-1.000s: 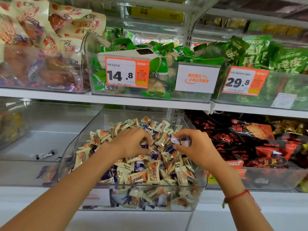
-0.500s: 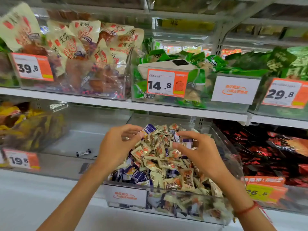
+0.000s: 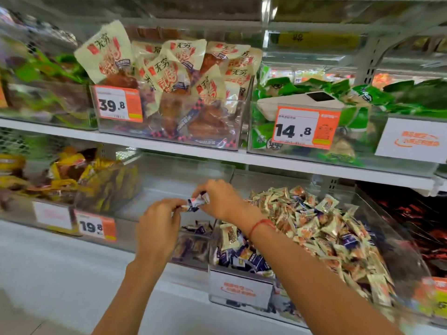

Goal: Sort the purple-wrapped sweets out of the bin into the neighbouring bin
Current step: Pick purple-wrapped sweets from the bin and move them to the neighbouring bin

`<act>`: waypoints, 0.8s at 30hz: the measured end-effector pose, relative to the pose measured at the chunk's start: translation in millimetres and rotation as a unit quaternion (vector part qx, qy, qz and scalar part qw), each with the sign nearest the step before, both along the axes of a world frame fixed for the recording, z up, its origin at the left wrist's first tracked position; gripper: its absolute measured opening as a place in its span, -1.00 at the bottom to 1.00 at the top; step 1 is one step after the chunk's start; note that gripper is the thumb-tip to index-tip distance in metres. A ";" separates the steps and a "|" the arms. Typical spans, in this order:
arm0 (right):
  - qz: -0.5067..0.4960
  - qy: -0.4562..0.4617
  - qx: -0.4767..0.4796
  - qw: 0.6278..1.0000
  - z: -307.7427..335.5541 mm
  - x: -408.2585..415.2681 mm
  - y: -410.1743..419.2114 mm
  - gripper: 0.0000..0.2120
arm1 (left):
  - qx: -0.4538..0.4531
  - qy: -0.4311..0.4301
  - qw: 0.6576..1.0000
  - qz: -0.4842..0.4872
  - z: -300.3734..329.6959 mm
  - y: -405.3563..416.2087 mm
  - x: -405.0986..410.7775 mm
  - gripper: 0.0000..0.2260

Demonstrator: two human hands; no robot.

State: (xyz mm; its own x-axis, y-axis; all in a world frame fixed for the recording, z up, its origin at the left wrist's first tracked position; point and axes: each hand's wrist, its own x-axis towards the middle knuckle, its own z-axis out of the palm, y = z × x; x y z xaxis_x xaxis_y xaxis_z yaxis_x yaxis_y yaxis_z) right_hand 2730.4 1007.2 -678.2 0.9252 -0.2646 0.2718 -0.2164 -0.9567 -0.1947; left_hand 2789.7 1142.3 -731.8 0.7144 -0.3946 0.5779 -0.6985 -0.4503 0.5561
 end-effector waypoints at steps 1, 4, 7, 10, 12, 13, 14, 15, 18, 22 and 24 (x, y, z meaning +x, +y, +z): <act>-0.004 0.014 0.001 1.000 -0.4 -0.5 -1.4 -0.62 | 0.018 0.010 1.000 0.000 -4.0 -0.9 2.2 -0.79; 0.011 0.028 0.017 0.999 5.3 -17.3 2.9 -0.57 | 0.050 0.031 0.998 -0.007 -9.0 -3.0 8.0 -0.78; 0.030 0.008 0.008 0.999 9.0 -58.1 8.9 -0.62 | 0.068 0.046 0.996 -0.028 -6.4 -5.8 7.4 -0.72; 0.000 -0.030 0.033 0.999 10.3 -114.5 -1.6 -0.70 | 0.022 0.032 0.998 -0.050 14.4 -8.9 -9.2 -0.75; -0.055 -0.055 0.048 0.996 13.0 -151.3 -18.3 -0.74 | -0.041 0.009 0.996 -0.080 35.0 -14.5 -32.9 -0.78; -0.087 -0.065 0.044 0.993 14.1 -167.8 -29.6 -0.77 | -0.060 -0.004 0.992 -0.107 43.8 -18.9 -48.0 -0.79; -0.123 -0.068 0.036 0.989 13.0 -183.4 -43.5 -0.79 | -0.065 -0.014 0.988 -0.142 49.5 -24.6 -63.5 -0.80; -0.163 -0.068 0.029 0.984 11.4 -197.7 -56.2 -0.81 | -0.056 -0.019 0.981 -0.185 51.0 -31.8 -77.7 -0.79; -0.276 -0.052 0.011 0.960 -6.7 -229.7 -89.8 -0.83 | 0.031 -0.029 0.949 -0.313 39.4 -60.1 -108.7 -0.75; -0.342 0.047 -0.033 0.938 -34.1 -236.6 -103.5 -0.76 | 0.185 -0.039 0.892 -0.410 20.7 -93.3 -122.4 -0.65; -0.344 0.074 -0.045 0.935 -38.1 -231.6 -102.3 -0.70 | 0.225 -0.064 0.891 -0.389 17.8 -102.9 -120.6 -0.62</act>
State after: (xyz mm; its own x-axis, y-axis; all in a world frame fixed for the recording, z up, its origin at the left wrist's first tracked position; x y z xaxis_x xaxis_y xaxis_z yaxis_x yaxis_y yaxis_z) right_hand 2498.8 904.9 -716.2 0.5734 -0.7933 0.2045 -0.8049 -0.5921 -0.0399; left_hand 2669.1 1039.4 -714.0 0.0635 -0.9540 0.2930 -0.9413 0.0402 0.3351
